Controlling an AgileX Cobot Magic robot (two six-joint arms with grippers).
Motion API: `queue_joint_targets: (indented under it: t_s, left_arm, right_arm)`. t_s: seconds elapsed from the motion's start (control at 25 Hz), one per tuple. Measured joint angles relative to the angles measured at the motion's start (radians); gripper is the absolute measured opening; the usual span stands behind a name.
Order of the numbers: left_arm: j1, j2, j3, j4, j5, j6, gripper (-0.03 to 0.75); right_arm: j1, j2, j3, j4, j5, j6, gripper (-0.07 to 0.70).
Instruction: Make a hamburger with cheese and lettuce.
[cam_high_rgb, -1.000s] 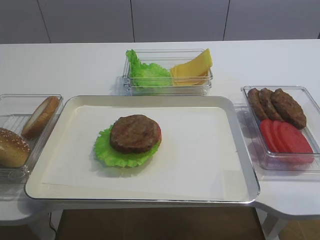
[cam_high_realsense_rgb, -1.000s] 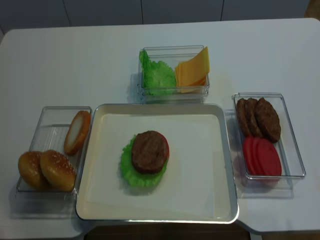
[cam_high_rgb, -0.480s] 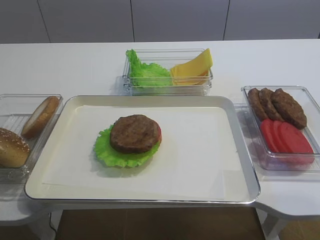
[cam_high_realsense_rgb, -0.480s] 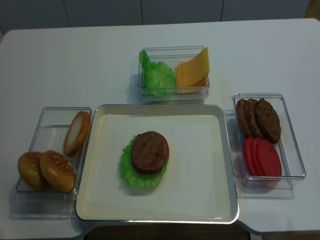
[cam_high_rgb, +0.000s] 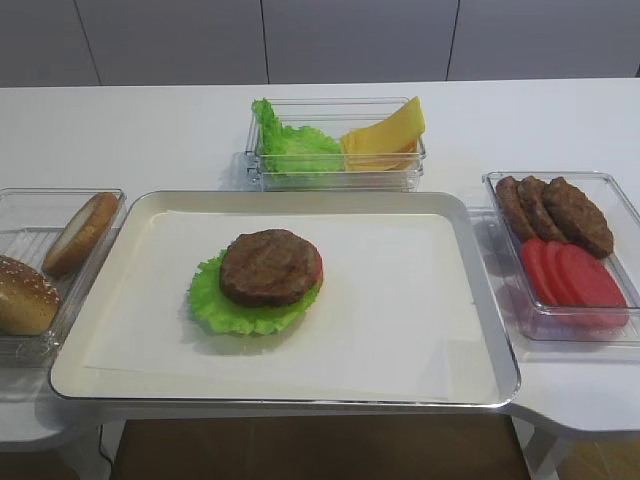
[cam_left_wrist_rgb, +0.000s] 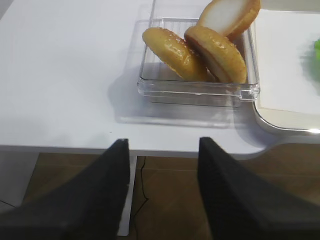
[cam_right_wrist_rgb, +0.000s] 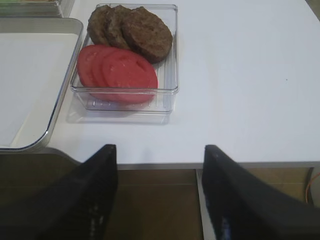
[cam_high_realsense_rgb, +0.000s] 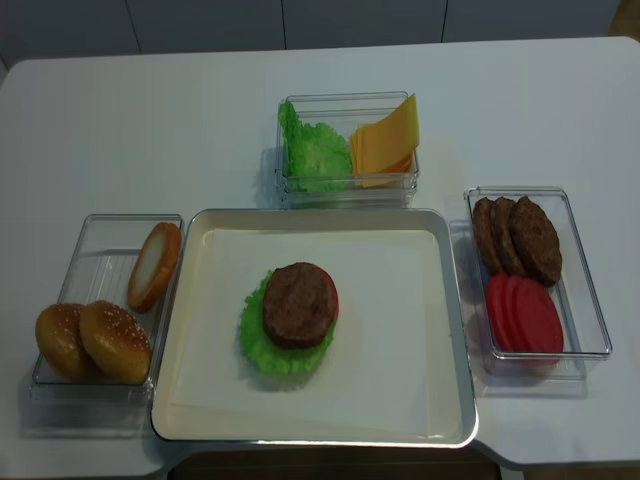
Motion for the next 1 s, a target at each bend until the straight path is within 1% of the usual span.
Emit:
queue_joint_targets:
  t_s: [1.0]
  left_arm:
    - [0.000, 0.000, 0.000, 0.000, 0.000, 0.000, 0.336]
  right_arm:
    - [0.000, 0.000, 0.000, 0.000, 0.000, 0.002, 0.426]
